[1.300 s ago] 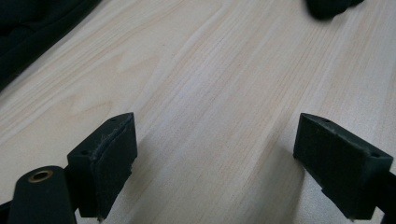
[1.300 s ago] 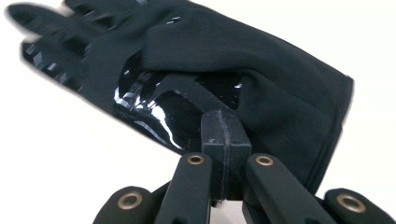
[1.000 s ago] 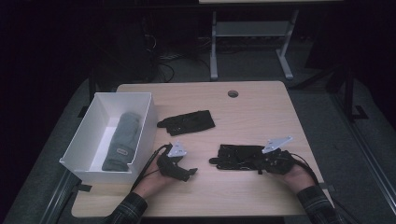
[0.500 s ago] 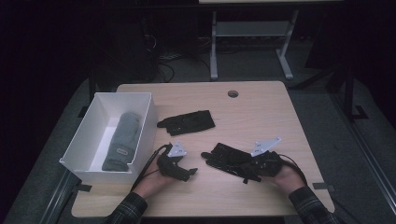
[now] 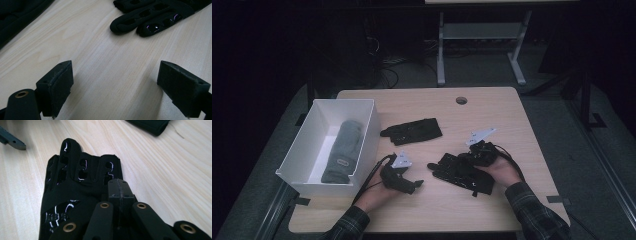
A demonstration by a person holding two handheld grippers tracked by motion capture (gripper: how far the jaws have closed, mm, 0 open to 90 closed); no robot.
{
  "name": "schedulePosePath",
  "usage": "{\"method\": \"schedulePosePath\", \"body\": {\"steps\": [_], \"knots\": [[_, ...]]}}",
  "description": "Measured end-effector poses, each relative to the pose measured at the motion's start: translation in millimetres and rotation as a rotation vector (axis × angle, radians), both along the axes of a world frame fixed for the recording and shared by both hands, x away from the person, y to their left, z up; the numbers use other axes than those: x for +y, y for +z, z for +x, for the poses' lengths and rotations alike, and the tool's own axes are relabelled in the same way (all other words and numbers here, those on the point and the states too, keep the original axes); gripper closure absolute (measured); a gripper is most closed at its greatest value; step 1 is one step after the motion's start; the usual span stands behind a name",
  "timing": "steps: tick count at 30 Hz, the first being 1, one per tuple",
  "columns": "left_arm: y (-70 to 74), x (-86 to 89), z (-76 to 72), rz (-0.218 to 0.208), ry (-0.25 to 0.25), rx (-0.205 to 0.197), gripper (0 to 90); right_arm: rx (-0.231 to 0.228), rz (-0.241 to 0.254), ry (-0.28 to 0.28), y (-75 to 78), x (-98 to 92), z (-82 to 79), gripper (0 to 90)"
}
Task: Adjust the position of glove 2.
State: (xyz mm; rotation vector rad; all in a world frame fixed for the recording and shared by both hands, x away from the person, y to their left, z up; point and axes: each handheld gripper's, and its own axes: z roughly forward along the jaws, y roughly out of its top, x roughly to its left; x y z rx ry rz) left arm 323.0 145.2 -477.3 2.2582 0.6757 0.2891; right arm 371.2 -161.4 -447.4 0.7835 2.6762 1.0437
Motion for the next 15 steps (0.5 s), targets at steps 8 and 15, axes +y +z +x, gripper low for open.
{"method": "schedulePosePath", "body": {"steps": [8,15], "knots": [[-0.1,-0.1,0.1,-0.001,-0.001,0.001,12.8,0.007,-0.047,0.028,-9.8,3.3,-1.4,90.0],[0.0,-0.1,0.1,-0.001,-0.001,0.001,12.8,-0.007,-0.088,-0.025,-10.4,-3.6,0.3,90.0]]}}
